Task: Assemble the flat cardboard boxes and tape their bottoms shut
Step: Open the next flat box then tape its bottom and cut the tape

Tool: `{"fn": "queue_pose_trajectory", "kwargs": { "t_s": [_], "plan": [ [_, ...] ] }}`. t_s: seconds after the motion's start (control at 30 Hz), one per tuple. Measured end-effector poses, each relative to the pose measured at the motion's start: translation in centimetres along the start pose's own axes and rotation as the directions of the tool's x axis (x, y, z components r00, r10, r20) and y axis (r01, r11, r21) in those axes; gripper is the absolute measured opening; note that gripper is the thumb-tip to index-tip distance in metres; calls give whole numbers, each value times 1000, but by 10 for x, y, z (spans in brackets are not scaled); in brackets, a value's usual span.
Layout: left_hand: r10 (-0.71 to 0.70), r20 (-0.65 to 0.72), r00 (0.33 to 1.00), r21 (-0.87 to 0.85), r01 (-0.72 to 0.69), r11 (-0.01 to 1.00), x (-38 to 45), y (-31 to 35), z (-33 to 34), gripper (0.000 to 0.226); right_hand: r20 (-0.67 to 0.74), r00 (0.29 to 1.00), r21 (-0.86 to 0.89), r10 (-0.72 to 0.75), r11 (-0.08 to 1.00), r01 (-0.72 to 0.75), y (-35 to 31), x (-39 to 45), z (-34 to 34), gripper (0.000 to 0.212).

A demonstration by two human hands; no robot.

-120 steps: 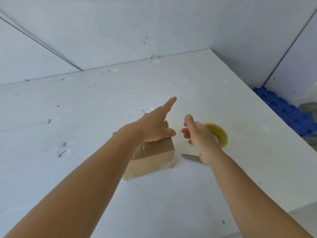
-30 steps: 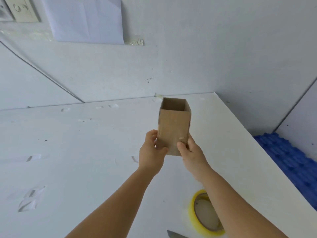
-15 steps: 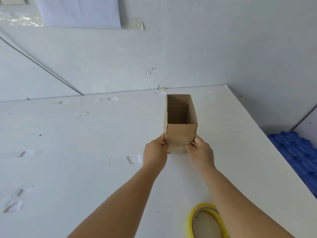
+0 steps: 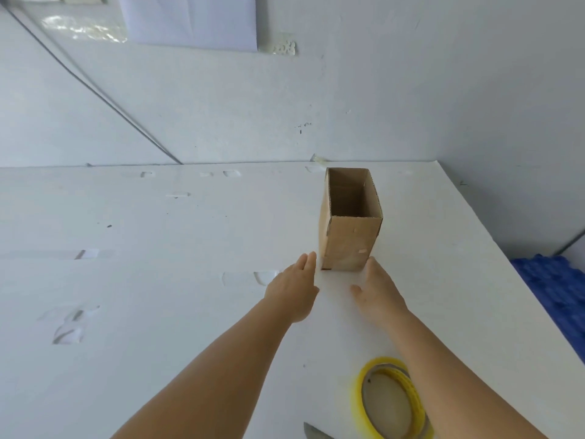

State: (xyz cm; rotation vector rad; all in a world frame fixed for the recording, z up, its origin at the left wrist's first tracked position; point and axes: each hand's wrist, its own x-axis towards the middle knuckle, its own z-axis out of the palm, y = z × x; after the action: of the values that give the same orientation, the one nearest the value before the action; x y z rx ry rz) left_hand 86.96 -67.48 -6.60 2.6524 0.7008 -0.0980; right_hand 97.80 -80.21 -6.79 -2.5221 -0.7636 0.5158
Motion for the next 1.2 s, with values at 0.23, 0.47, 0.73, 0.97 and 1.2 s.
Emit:
{"fn": "queue_pose_trajectory", "kwargs": {
  "t_s": [0.23,0.47,0.73,0.97,1.2],
  "plan": [
    [2,14,1000,154,-4,988,-65,-31,-7,65,137,987,-350,-88,927,132,-23,-55,18,72],
    [-73,-50,996,123,79,989,-172,-96,-20,63,185,958,-333,-221,903,273,-85,-128,69,72],
    [-242,-130,961,79,254,964,-326,-196,-36,61,277,892,-297,-358,851,434,-182,-228,149,70],
    [-368,-204,907,42,384,922,-444,-269,-50,61,356,809,-267,-467,779,567,-264,-306,210,70],
    [-494,-288,821,-9,513,858,-534,-331,-72,62,408,687,-217,-602,666,713,-348,-361,256,69]
  ]
}}
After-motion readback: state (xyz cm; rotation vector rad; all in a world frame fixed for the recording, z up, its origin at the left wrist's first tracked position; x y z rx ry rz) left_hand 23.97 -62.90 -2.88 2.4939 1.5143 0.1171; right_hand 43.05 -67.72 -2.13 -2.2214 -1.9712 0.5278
